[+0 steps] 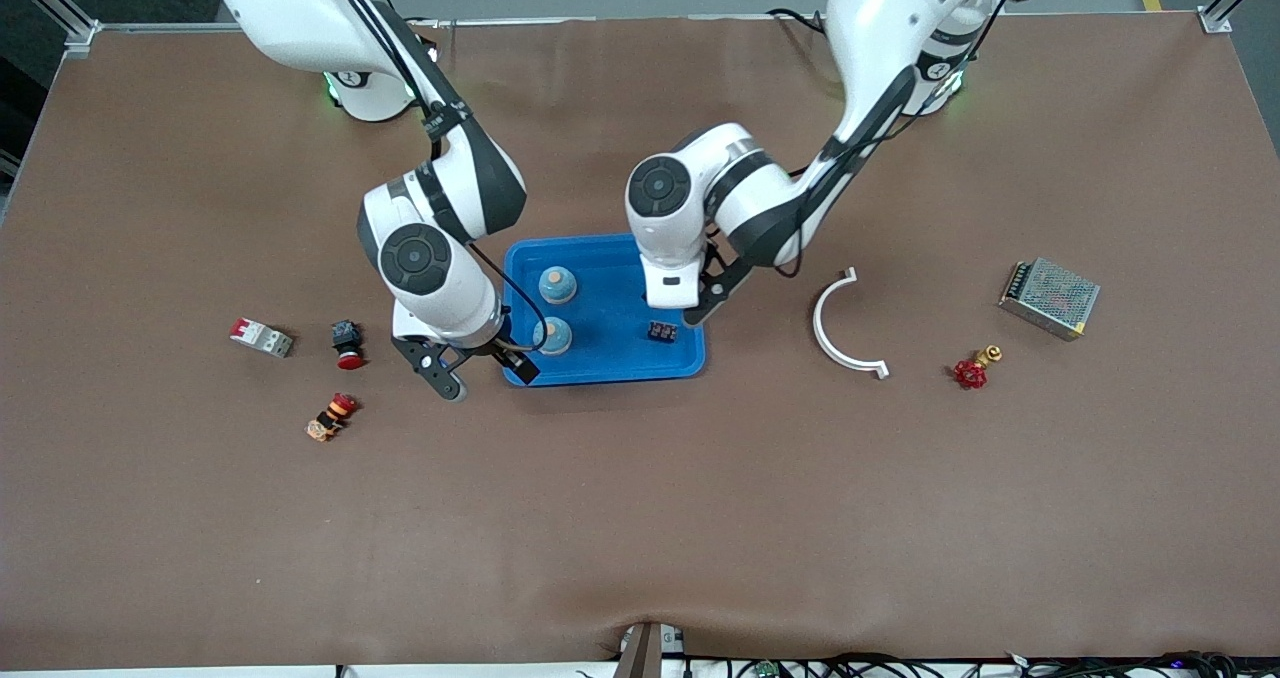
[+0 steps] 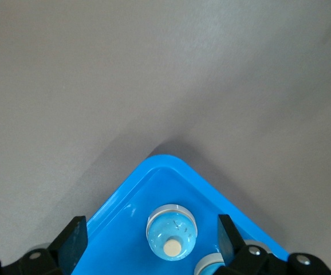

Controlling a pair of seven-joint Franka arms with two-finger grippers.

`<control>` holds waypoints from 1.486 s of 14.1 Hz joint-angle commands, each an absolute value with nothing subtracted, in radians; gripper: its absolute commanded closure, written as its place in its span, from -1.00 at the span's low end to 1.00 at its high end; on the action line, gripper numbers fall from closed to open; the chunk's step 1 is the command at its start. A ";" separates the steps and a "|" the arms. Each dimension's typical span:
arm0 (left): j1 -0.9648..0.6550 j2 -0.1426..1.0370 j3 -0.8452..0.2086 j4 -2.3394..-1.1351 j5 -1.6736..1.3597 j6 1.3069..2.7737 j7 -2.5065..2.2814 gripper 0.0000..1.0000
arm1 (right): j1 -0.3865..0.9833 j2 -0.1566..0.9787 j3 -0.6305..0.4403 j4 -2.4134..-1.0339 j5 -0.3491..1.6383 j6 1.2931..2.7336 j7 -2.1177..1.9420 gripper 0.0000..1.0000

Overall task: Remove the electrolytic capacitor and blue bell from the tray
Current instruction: 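Grasp a brown capacitor with the left gripper while the right gripper grasps a bell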

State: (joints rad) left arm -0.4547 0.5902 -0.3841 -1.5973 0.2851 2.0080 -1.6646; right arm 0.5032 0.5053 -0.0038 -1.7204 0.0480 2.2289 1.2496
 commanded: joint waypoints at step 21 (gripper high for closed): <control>0.109 0.431 -0.377 -2.134 0.245 2.295 -1.160 1.00 | 0.604 0.604 -0.012 -1.850 0.063 2.479 1.381 -1.00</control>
